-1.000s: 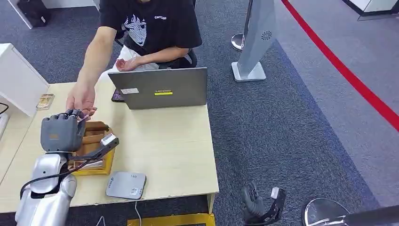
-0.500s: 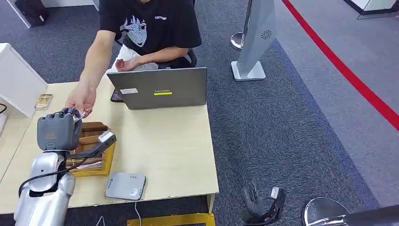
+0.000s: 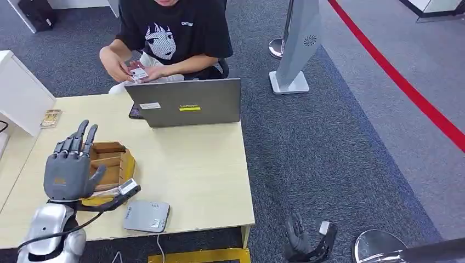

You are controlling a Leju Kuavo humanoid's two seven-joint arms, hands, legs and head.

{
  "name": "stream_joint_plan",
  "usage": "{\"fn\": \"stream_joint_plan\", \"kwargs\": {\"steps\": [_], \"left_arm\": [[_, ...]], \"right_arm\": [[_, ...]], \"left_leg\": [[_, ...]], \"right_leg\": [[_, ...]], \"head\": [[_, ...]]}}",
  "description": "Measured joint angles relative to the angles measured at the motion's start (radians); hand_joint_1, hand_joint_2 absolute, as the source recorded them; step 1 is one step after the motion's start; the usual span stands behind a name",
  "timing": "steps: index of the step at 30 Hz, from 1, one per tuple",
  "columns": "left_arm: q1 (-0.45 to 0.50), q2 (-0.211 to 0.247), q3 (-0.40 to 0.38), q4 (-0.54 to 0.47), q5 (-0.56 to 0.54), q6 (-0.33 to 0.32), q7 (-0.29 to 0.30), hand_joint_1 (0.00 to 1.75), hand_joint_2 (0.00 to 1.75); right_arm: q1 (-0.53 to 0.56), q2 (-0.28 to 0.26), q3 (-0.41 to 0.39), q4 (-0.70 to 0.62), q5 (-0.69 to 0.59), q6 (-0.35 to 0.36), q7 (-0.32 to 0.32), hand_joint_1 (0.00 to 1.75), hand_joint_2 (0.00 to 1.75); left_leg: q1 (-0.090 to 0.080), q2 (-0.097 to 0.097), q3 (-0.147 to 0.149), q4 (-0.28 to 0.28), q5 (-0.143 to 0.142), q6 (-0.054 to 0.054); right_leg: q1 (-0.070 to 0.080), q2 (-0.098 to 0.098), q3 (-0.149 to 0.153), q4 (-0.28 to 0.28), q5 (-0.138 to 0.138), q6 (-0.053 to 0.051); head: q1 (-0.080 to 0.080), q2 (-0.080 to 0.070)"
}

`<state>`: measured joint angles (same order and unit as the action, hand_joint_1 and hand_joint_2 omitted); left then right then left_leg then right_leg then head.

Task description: Pass the card to the sensor for recognition and then transmit it.

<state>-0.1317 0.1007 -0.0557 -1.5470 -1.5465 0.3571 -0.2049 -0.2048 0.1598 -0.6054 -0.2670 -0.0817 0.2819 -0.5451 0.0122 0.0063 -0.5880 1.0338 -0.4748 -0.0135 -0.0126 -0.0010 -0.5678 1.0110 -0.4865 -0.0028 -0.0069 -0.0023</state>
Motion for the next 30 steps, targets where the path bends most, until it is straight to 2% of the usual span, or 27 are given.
{"fn": "stream_joint_plan", "kwargs": {"steps": [4,5,7,8,9,12,15,18,22,26,30], "left_arm": [[0.112,0.002,-0.024,-0.101,-0.004,-0.002,-0.003,0.00,1.75],[0.136,0.002,-0.029,-0.120,0.003,-0.018,-0.004,0.00,1.75],[0.185,0.015,-0.037,-0.149,0.034,-0.094,0.001,0.00,1.75],[0.209,0.029,-0.040,-0.159,0.056,-0.138,0.008,0.00,1.75],[0.229,0.045,-0.040,-0.160,0.067,-0.154,0.014,0.00,1.75],[0.289,0.098,-0.031,-0.160,0.078,-0.170,0.046,0.00,1.75],[0.322,0.128,0.009,-0.157,0.082,-0.170,0.068,0.00,1.75],[0.336,0.137,0.054,-0.156,0.092,-0.164,0.064,0.00,1.75],[0.339,0.134,0.114,-0.145,0.074,-0.124,0.054,0.00,1.75],[0.335,0.118,0.174,-0.135,0.055,-0.043,0.034,0.00,1.75],[0.314,0.099,0.226,-0.111,0.055,-0.012,0.021,0.00,1.75]], "right_arm": [[0.008,-0.005,-0.017,0.000,-0.016,0.004,-0.011,0.00,1.75],[0.010,-0.006,-0.020,0.000,-0.020,0.005,-0.013,0.00,1.75],[0.015,-0.010,-0.026,-0.001,-0.027,0.006,-0.019,0.00,1.75],[0.018,-0.012,-0.033,-0.001,-0.032,0.010,-0.023,0.00,1.75],[0.021,-0.014,-0.039,-0.001,-0.034,0.011,-0.024,0.00,1.75],[0.025,-0.020,-0.049,-0.001,-0.034,0.022,-0.025,0.00,1.75],[0.029,-0.024,-0.059,-0.002,-0.034,0.024,-0.025,0.00,1.75],[0.031,-0.024,-0.065,-0.002,-0.032,0.027,-0.027,0.00,1.75],[0.033,-0.024,-0.067,-0.002,-0.027,0.034,-0.027,0.00,1.75],[0.033,-0.024,-0.067,-0.002,-0.020,0.039,-0.027,0.00,1.75],[0.033,-0.024,-0.067,-0.002,-0.011,0.040,-0.024,0.00,1.75]], "left_leg": [[0.000,0.000,0.000,0.000,-0.001,0.000],[0.000,0.000,0.000,0.000,-0.001,0.000],[0.000,0.000,0.000,0.000,-0.001,0.000],[0.000,0.000,0.000,0.000,-0.001,0.000],[0.000,0.000,0.000,0.000,-0.001,0.000],[0.001,0.000,0.000,-0.001,-0.001,0.000],[0.001,0.000,0.000,-0.001,-0.001,-0.001],[0.001,-0.001,0.000,-0.001,0.000,-0.001],[0.001,-0.001,0.000,-0.001,0.000,-0.001],[0.001,-0.001,0.000,-0.001,0.000,-0.001],[0.001,-0.001,0.000,-0.001,0.000,-0.001]], "right_leg": [[0.000,0.000,0.000,0.000,0.000,0.000],[0.000,0.000,0.000,0.000,-0.001,0.000],[0.000,0.000,0.000,0.000,-0.001,0.000],[0.000,0.000,0.000,0.000,-0.001,0.000],[0.000,0.000,0.000,0.000,-0.001,0.000],[0.000,0.000,0.000,0.000,-0.001,-0.001],[0.001,-0.001,0.000,0.000,-0.001,-0.001],[0.001,-0.001,0.000,0.001,-0.001,-0.001],[0.001,-0.001,0.000,0.000,-0.001,-0.001],[0.001,-0.001,0.000,0.000,-0.001,-0.001],[0.001,-0.001,0.000,0.000,-0.001,-0.001]], "head": [[0.000,0.000],[0.000,0.000],[0.000,0.000],[0.000,0.000],[0.000,0.000],[0.000,0.000],[0.000,0.000],[0.000,0.000],[0.000,0.000],[0.000,0.000],[0.000,0.000]]}}
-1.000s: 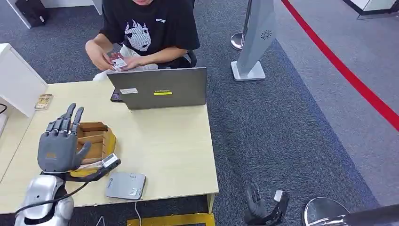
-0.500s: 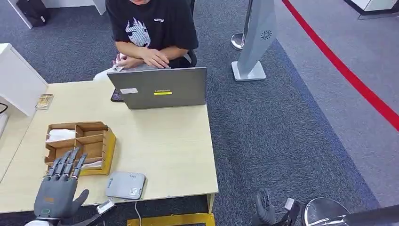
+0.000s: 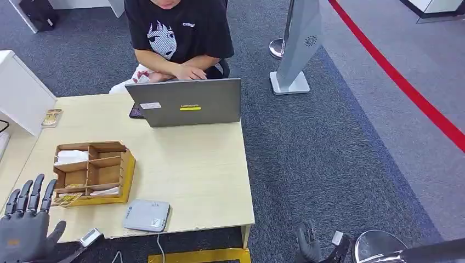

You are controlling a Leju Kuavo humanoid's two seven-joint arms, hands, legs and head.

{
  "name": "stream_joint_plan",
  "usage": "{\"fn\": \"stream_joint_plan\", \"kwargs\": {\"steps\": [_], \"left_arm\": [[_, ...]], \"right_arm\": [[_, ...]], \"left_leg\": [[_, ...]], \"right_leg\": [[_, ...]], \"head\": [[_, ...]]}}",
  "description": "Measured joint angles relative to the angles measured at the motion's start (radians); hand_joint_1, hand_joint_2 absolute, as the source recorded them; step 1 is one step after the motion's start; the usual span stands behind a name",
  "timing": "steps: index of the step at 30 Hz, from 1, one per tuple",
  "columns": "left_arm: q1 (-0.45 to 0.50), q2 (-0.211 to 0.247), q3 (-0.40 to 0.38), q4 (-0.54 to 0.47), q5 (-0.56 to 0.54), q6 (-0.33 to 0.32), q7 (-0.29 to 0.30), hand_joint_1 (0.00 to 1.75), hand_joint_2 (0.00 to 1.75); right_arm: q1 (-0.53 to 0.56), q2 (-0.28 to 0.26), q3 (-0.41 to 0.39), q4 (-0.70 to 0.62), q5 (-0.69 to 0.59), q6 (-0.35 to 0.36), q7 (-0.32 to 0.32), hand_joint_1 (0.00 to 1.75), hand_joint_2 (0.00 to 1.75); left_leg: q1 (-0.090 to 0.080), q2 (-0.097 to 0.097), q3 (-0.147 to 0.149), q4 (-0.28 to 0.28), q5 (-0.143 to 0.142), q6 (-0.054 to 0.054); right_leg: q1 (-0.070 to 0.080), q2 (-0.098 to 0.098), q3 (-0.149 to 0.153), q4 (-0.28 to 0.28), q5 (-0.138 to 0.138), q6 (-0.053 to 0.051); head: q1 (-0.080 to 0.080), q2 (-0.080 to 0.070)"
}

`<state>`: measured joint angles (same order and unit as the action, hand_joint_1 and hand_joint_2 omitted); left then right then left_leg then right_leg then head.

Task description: Pass the card to the sensor for recognition and then transmit it.

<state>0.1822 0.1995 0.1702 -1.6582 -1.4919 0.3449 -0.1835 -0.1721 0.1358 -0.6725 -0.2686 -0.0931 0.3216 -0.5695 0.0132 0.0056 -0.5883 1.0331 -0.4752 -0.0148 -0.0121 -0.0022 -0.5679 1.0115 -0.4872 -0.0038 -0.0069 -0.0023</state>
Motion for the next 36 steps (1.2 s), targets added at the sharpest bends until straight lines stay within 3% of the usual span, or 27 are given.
{"fn": "stream_joint_plan", "kwargs": {"steps": [8,21,36], "left_arm": [[-0.073,-0.032,0.061,0.118,-0.003,0.016,-0.027,0.00,1.75],[-0.220,-0.058,0.076,0.375,-0.021,0.026,-0.020,0.00,1.75],[-0.242,-0.074,0.074,0.396,-0.030,0.027,-0.019,0.00,1.75]], "right_arm": [[-0.001,0.000,0.000,0.000,0.010,0.000,0.005,0.00,1.75],[-0.010,0.006,0.005,0.000,0.030,-0.012,0.018,0.00,1.75],[-0.014,0.013,0.005,0.000,0.030,-0.013,0.019,0.00,1.75]], "left_leg": [[0.000,0.000,0.000,0.000,0.000,0.000],[0.000,0.000,0.000,0.000,0.001,0.000],[0.000,0.000,0.000,0.000,0.000,0.000]], "right_leg": [[0.000,0.000,0.000,0.000,0.000,0.000],[0.000,-0.001,0.000,0.000,0.000,0.000],[0.000,0.000,0.000,0.000,0.000,0.000]], "head": [[0.000,0.000],[0.000,0.000],[0.000,0.000]]}}
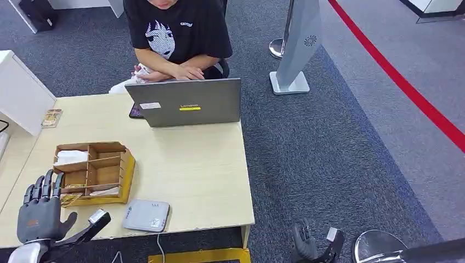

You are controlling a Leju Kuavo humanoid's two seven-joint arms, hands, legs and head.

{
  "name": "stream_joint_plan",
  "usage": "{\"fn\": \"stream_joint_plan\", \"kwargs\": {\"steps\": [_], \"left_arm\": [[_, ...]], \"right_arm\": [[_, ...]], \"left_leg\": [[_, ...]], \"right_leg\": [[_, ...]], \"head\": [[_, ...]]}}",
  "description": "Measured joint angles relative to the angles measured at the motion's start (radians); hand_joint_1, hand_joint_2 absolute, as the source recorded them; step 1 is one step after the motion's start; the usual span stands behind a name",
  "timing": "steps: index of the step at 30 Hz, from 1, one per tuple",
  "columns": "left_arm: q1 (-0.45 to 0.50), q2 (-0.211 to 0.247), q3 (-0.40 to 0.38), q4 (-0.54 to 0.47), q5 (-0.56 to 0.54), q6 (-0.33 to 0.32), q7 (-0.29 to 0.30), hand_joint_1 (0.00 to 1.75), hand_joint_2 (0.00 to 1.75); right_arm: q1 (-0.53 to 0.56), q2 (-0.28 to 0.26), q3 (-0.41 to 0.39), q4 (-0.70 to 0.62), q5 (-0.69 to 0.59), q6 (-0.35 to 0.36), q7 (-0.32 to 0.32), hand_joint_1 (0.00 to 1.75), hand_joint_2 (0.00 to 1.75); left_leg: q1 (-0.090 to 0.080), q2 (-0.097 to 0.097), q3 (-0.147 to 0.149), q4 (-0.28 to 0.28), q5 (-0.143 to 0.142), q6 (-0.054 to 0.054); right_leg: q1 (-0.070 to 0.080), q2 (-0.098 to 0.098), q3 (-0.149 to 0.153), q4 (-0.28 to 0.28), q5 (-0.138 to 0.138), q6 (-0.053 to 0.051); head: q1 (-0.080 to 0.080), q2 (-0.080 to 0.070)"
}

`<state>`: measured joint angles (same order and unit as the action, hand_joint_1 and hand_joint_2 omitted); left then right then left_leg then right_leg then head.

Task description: Pass the card to the sensor for recognition and then transmit it.

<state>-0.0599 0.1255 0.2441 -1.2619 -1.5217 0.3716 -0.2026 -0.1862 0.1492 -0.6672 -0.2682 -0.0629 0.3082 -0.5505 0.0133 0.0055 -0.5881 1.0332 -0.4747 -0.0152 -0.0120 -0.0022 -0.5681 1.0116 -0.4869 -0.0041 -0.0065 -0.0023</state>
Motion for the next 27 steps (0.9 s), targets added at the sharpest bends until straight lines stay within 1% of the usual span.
{"fn": "stream_joint_plan", "kwargs": {"steps": [4,5,6,15,27], "left_arm": [[0.000,-0.001,0.000,0.000,0.000,0.000,0.000,0.00,1.75],[0.000,-0.001,0.000,0.000,-0.001,0.000,0.000,0.38,1.75],[0.000,-0.001,0.000,0.000,-0.001,0.002,0.000,1.75,1.75],[0.009,-0.006,0.000,-0.037,0.024,0.005,-0.011,1.75,1.75],[0.019,-0.005,0.000,-0.057,0.016,0.009,-0.011,1.75,1.75]], "right_arm": [[0.000,0.000,0.000,0.000,0.000,0.000,0.000,0.00,1.75],[0.000,0.000,0.000,0.000,0.000,0.000,0.000,0.00,1.75],[0.000,0.000,0.000,0.000,0.000,0.000,0.000,0.00,1.75],[0.000,0.000,0.000,0.000,0.000,0.006,0.000,0.00,1.75],[0.000,0.000,0.000,0.000,-0.002,0.010,0.000,0.00,1.75]], "left_leg": [[0.000,0.000,0.000,0.000,0.000,0.000],[0.000,0.000,0.000,0.000,0.000,0.000],[0.000,0.000,0.000,0.000,0.000,0.000],[0.000,0.000,0.000,0.000,0.000,0.000],[0.000,0.000,0.000,0.000,0.000,0.000]], "right_leg": [[0.000,0.000,0.000,0.000,0.000,0.000],[0.000,0.000,0.000,0.000,0.000,0.000],[0.000,0.000,0.000,0.000,0.000,0.000],[0.000,0.000,0.000,0.000,0.000,0.000],[0.000,0.000,0.000,0.000,0.000,0.000]], "head": [[0.000,0.000],[0.000,0.000],[0.000,0.000],[0.000,0.000],[0.000,0.000]]}}
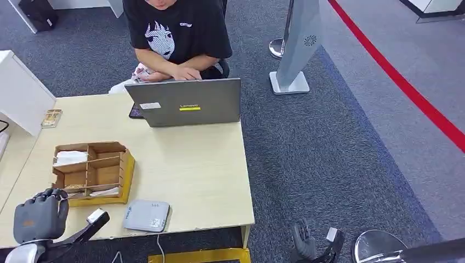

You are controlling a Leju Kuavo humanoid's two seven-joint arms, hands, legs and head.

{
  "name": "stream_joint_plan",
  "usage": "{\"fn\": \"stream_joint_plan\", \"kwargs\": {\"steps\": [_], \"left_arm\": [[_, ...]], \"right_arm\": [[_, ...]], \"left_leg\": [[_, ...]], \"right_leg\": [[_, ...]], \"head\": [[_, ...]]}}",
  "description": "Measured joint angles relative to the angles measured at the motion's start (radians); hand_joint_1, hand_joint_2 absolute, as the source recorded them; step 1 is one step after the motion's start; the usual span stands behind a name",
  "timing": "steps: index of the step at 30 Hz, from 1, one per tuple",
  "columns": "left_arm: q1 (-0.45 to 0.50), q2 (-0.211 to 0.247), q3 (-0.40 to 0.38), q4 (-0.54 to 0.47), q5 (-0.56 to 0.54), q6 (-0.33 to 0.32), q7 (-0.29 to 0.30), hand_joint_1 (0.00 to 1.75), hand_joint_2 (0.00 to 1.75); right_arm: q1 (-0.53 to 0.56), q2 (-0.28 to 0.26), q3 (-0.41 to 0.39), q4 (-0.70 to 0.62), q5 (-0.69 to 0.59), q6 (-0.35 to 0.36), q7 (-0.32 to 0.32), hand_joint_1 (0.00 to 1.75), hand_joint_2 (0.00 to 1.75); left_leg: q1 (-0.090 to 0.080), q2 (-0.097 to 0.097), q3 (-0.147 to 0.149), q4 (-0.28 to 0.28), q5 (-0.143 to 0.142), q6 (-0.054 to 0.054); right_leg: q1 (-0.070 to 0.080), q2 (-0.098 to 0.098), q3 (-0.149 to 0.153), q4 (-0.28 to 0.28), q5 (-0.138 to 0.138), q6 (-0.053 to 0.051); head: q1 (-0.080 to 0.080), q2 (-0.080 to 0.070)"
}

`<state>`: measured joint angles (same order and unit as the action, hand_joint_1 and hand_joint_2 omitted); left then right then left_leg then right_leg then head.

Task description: Pass the card to the sensor for recognition and then transmit it.

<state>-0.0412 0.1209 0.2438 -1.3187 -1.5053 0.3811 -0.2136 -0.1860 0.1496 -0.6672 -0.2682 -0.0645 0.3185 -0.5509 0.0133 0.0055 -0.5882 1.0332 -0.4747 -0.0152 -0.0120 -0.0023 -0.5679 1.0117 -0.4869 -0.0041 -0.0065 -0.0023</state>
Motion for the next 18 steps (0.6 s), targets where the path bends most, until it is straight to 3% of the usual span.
{"fn": "stream_joint_plan", "kwargs": {"steps": [5,10,18], "left_arm": [[0.006,-0.003,-0.002,-0.071,0.004,0.038,0.000,1.75,1.75],[-0.007,-0.011,-0.021,-0.218,0.017,-0.002,0.001,1.75,1.75],[-0.008,-0.017,-0.025,-0.291,0.021,0.006,0.000,1.75,1.75]], "right_arm": [[0.000,0.000,0.000,0.000,0.002,-0.001,0.000,0.00,1.75],[0.000,0.003,0.000,0.000,0.004,-0.002,0.003,0.00,1.75],[0.000,0.003,0.000,0.000,0.005,-0.004,0.003,0.00,1.75]], "left_leg": [[0.000,0.000,0.000,0.000,0.000,0.000],[0.000,0.001,0.000,0.000,0.000,0.000],[0.000,0.000,0.000,0.000,0.000,0.000]], "right_leg": [[0.000,0.000,-0.001,0.000,0.000,0.000],[0.000,0.000,0.000,0.000,0.000,0.000],[0.000,0.000,0.000,0.000,0.000,0.000]], "head": [[0.000,0.000],[0.000,0.000],[0.000,0.000]]}}
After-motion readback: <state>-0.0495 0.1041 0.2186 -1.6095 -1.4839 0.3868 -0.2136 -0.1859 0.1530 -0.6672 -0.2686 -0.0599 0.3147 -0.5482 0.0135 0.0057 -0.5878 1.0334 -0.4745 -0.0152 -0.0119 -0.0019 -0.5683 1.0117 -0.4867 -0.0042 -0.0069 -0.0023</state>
